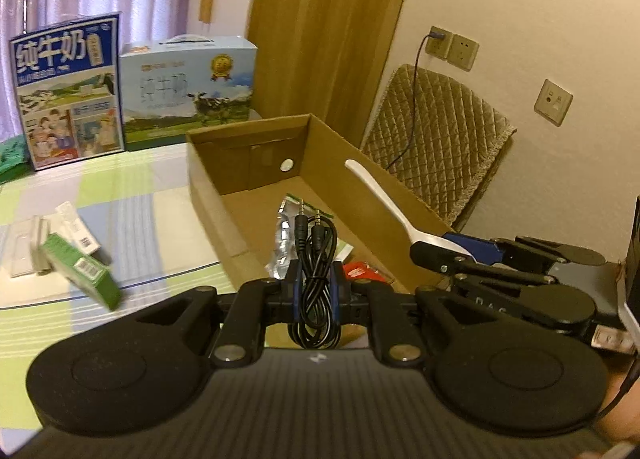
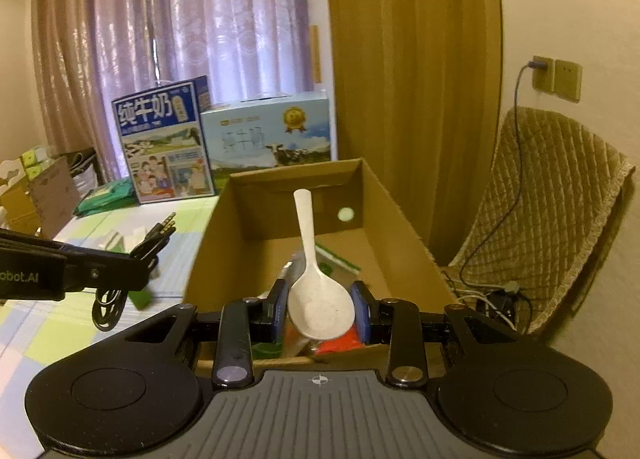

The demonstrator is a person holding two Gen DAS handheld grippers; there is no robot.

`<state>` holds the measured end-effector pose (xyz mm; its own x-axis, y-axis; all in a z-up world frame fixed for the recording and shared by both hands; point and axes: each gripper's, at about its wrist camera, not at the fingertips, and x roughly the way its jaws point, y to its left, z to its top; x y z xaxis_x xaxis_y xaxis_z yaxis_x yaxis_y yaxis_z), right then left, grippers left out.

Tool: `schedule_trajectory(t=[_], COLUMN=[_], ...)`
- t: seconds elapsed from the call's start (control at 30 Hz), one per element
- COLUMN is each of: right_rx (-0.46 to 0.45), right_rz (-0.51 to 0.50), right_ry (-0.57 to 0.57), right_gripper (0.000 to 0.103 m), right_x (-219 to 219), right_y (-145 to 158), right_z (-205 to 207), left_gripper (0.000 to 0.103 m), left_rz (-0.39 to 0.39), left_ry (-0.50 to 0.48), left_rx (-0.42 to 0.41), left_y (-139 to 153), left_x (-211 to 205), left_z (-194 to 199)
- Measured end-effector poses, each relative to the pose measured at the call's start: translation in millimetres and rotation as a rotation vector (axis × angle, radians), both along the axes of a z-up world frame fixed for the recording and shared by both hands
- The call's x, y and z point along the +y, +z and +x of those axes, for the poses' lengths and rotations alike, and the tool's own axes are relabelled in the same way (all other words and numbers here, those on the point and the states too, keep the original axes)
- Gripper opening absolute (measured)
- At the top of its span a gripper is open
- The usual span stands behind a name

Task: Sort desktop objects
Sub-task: 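Release the spoon and cable into the cardboard box with both grippers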

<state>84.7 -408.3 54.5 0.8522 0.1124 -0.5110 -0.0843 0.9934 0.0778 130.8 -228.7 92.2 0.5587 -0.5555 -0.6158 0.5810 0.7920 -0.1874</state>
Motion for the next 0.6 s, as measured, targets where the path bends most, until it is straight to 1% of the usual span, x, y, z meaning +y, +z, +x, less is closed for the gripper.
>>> schedule_trajectory(t=[0.27,0.5,0.6], right_rx=[0.01,0.022,0.028], right_rz=[0.005,0.01,0.013], right_ry=[-0.016,-0.023,-0.024], right_gripper=[0.031,0.031,0.031], right_x=[-13.6,-16.2,-16.0], right_y=[-4.4,-8.9,-11.1], right_z=[16.7,26.8,29.1], left_gripper=[0.01,0.01,0.011], left_rz=[0.01,0.0,0.011], left_ry=[-0.028,-0.029,-0.013], left_rx=[0.015,0.006,0.007], left_y=[-7.8,-9.4,-12.3], left_x=[-31.6,-40.9,-43.1], left_z=[21.7,31.1,33.1])
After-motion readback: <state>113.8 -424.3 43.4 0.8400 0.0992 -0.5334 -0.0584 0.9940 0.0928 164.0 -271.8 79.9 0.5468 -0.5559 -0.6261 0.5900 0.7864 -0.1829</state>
